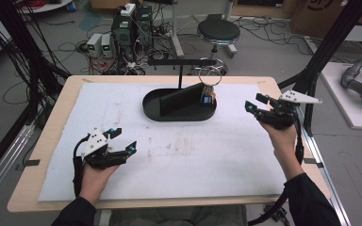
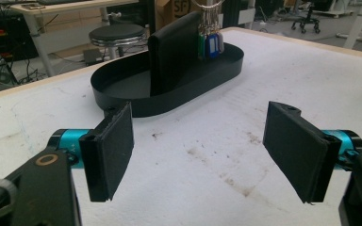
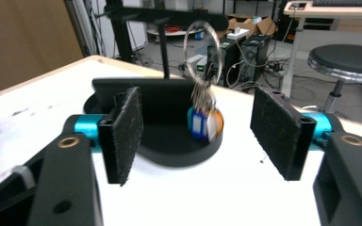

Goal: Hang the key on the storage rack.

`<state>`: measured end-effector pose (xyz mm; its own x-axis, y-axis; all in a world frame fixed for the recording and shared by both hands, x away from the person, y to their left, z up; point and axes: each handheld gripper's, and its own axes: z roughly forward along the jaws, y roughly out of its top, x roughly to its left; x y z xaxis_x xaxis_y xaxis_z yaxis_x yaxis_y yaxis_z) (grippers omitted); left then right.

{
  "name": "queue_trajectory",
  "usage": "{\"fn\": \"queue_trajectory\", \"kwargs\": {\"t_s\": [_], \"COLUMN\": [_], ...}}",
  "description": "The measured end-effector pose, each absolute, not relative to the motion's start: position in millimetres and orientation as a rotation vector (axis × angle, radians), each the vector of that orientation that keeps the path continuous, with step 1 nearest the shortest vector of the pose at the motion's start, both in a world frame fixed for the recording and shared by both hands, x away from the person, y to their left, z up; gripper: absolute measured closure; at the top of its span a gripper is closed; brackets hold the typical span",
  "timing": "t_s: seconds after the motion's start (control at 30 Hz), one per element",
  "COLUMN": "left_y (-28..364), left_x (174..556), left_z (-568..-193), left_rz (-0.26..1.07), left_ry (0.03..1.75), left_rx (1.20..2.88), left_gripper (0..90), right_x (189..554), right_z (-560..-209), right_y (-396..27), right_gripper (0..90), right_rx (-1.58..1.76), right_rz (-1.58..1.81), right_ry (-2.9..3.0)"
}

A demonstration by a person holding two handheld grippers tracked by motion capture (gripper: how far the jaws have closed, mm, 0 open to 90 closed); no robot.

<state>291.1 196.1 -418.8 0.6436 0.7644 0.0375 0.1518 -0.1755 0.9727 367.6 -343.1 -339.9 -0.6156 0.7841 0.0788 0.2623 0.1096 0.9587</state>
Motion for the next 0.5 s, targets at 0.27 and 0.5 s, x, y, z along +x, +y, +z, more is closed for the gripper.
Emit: {"fn": "queue_trajectory", "kwargs": {"t_s": [0.27, 0.5], "left_y": [202.6, 208.3], "left_x": [288.7, 288.0], "left_z": [-417.9, -416.6], "left_rz": [0.708, 0.725], "left_ry": [0.746, 0.742], "left_rx": [1.719, 1.708], "left_gripper": [25.3, 24.9], "right_x": [332.0, 317.4], "right_z": [-383.7, -401.0], "right_y": [-348.0, -348.7], "right_gripper": [33.1, 32.5], "right_rx": [1.028, 1.034], "right_rz": [1.540, 1.504], "right_ry": [1.951, 1.995]}}
